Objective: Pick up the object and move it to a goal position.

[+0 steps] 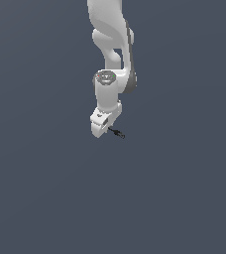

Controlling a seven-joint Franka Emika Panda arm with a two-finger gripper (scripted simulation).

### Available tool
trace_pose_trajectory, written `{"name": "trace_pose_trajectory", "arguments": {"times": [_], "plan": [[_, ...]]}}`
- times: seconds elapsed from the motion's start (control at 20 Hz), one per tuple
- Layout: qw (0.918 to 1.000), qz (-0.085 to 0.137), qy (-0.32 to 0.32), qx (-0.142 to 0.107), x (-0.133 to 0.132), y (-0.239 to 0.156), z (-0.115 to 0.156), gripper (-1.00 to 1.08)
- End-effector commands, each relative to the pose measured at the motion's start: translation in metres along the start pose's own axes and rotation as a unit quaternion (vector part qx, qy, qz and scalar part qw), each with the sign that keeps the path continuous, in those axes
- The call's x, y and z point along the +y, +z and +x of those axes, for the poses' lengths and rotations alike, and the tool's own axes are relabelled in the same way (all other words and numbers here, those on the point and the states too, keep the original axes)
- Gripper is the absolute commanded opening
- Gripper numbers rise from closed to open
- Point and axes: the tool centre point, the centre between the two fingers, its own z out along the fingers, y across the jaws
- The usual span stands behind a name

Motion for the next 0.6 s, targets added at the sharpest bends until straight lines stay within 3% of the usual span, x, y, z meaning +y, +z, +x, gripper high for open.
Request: {"name": "trace_pose_trajectory", "arguments": {"times": [0.0, 0.55], "plan": [[1.0, 0.0, 0.0, 0.001, 0.012, -0.018, -0.019, -1.0], [1.0, 0.0, 0.001, 0.002, 0.054, -0.072, -0.079, -1.0]]}}
